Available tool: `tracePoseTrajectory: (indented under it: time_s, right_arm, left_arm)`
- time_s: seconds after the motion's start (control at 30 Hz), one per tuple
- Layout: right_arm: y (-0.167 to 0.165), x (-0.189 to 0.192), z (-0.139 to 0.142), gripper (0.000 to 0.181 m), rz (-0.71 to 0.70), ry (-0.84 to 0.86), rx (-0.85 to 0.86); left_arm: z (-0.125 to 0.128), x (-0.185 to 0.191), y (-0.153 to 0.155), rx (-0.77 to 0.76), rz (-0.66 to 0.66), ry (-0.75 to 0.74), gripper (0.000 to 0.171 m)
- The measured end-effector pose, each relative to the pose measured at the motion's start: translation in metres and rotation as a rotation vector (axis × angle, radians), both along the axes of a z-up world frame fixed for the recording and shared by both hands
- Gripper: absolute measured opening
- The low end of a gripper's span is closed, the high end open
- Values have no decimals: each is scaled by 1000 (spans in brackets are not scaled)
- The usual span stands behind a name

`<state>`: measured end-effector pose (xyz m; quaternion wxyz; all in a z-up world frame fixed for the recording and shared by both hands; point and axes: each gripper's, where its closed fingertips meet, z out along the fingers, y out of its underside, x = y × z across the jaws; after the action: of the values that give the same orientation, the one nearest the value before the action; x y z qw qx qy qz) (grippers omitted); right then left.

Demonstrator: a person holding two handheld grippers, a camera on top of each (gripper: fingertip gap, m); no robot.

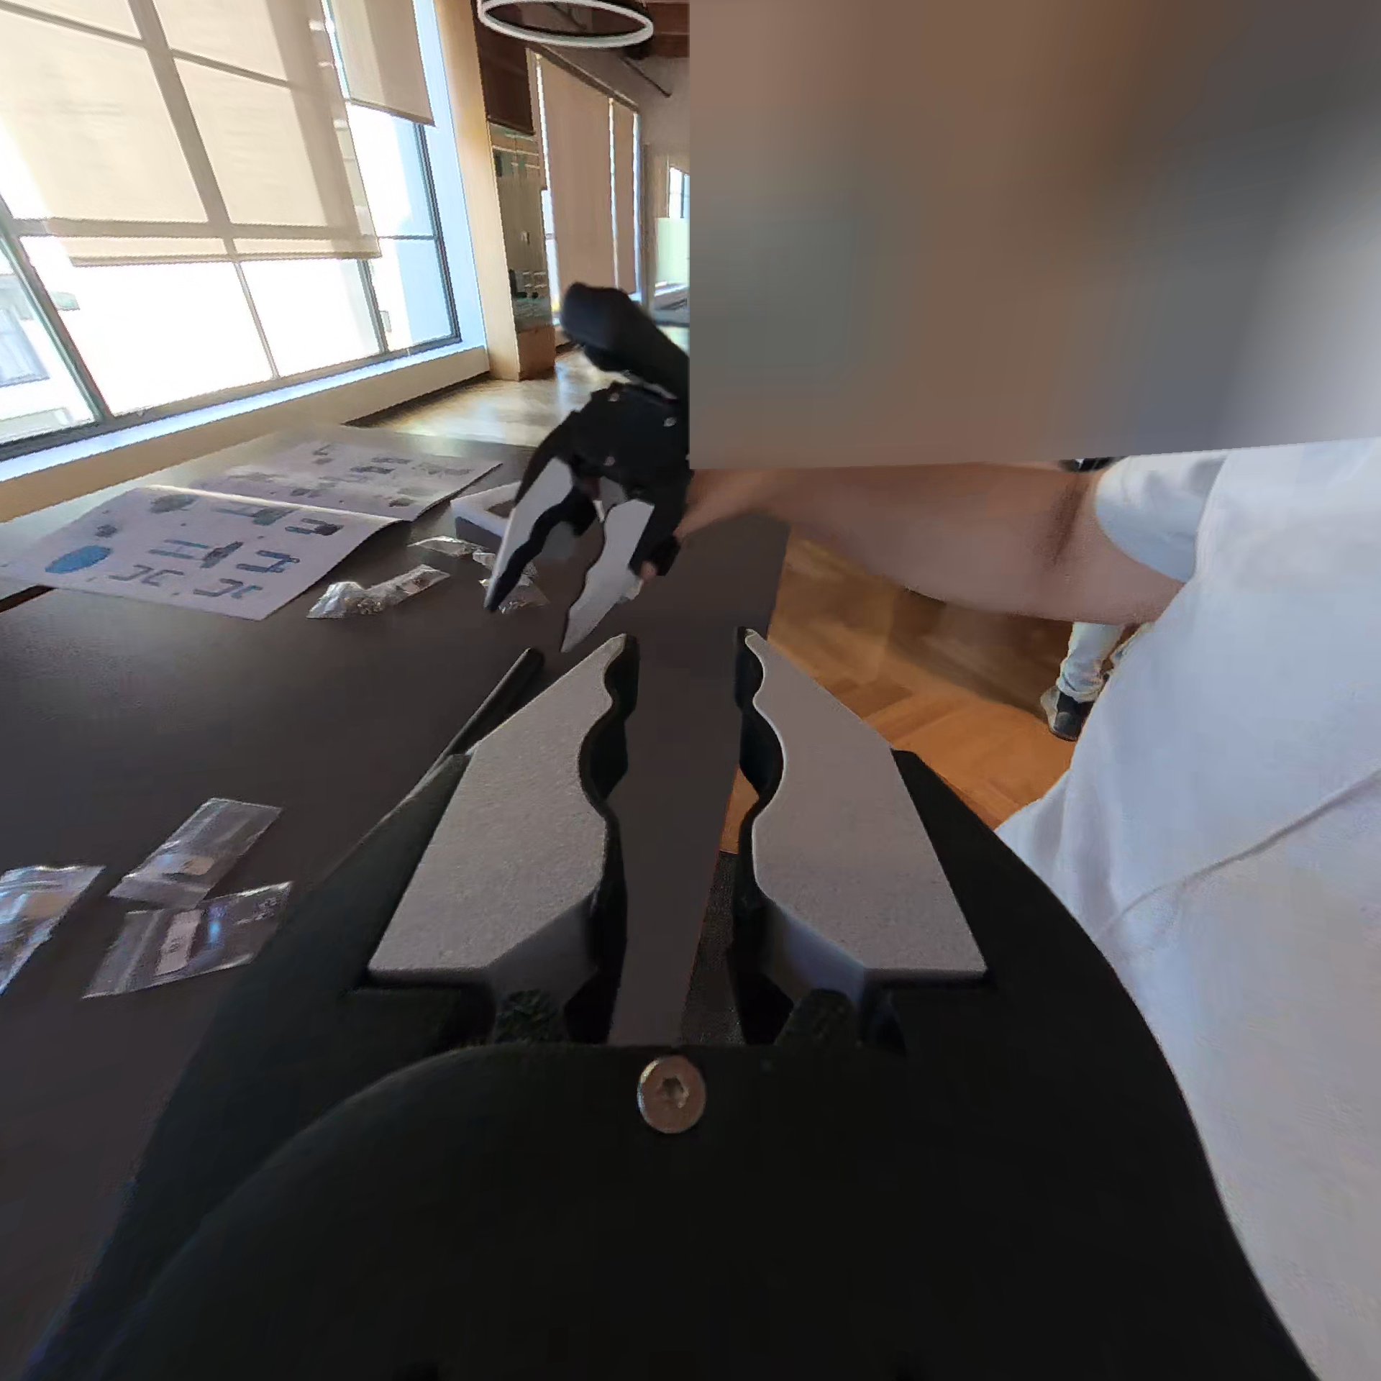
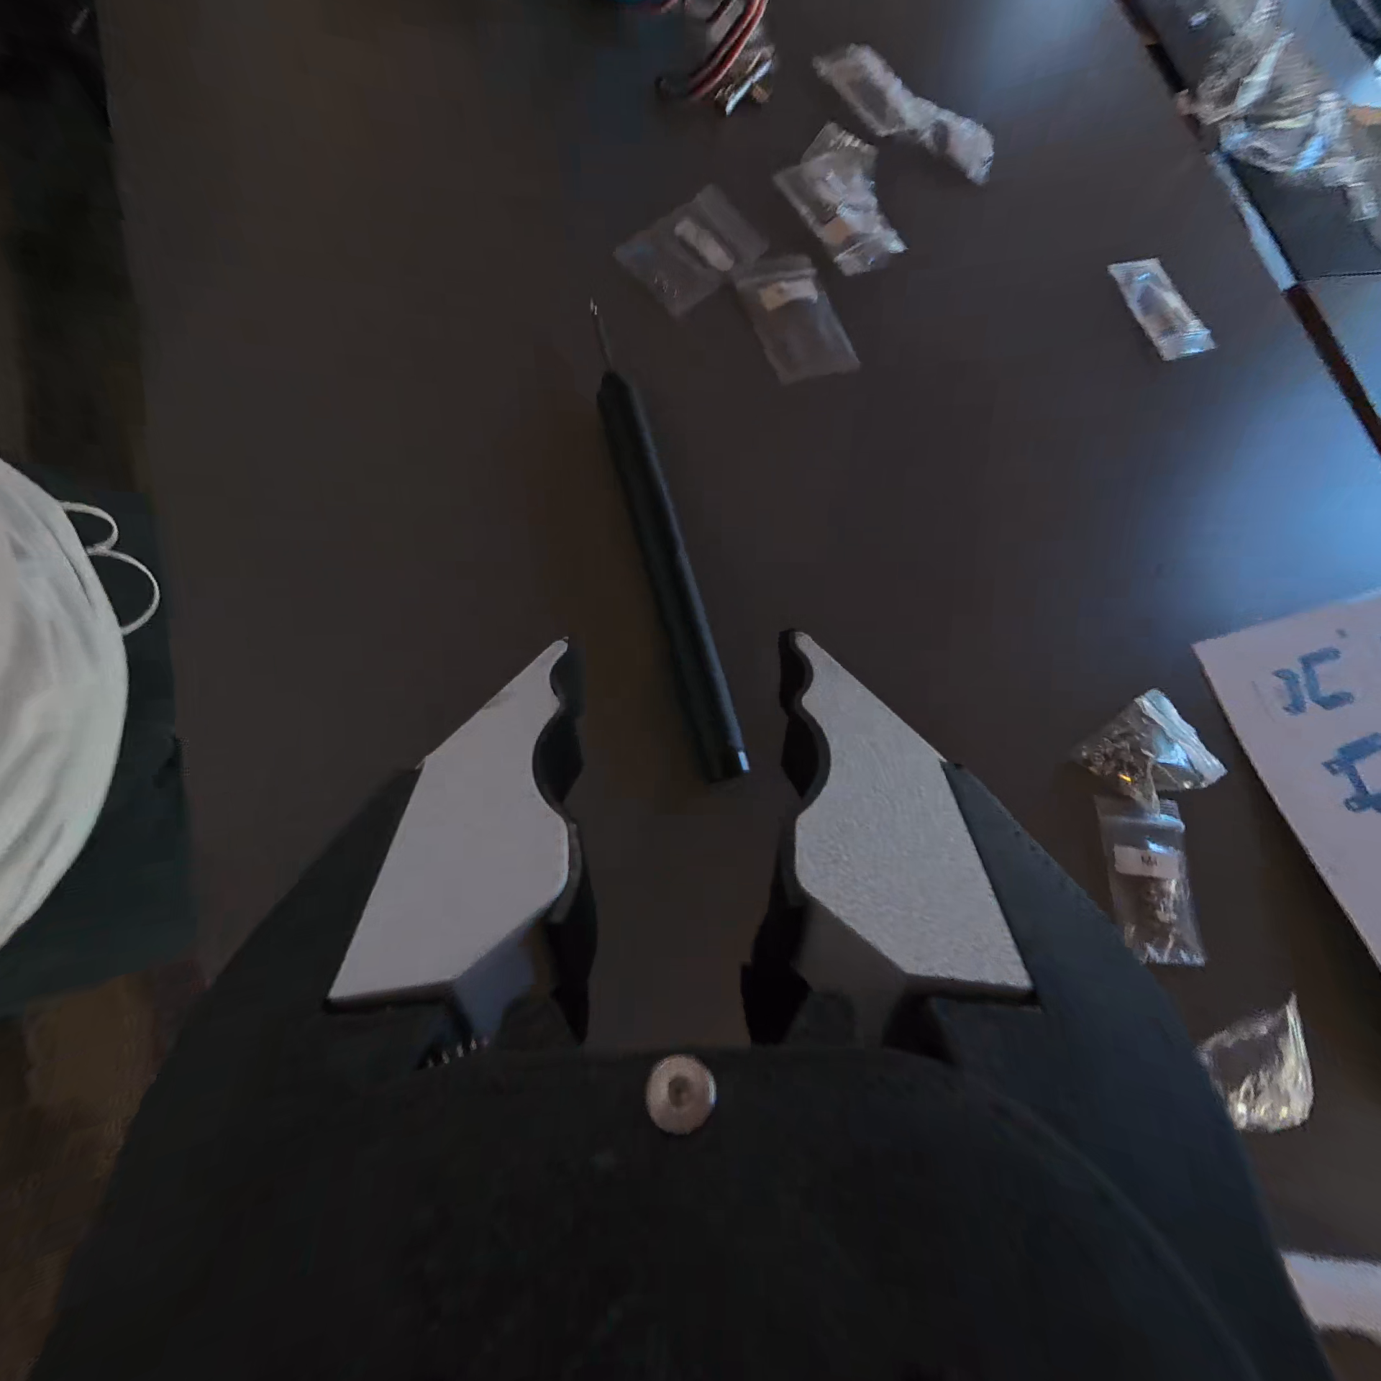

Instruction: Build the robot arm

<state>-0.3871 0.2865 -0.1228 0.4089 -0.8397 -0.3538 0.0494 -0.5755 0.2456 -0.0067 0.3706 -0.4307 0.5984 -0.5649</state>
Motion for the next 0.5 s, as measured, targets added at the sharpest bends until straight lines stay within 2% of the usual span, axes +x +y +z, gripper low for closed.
tracePoseTrajectory:
  time_s: [0.07, 0.17, 0.33, 0.5]
  right_arm:
    - [7, 5, -14, 52, 66, 0, -34]
    - [16, 2, -29, 49, 147, 97, -113]
    - [27, -11, -43, 45, 236, 140, -166]
    - [29, -17, -54, 37, 258, 121, -180]
  left_arm:
    - [-2, 9, -12, -4, 28, 28, 24]
    - [-12, 13, -20, 2, 87, 99, 24]
    - [-23, 2, -19, -9, 194, 177, 23]
    - [-32, -7, -14, -51, 295, 175, 23]
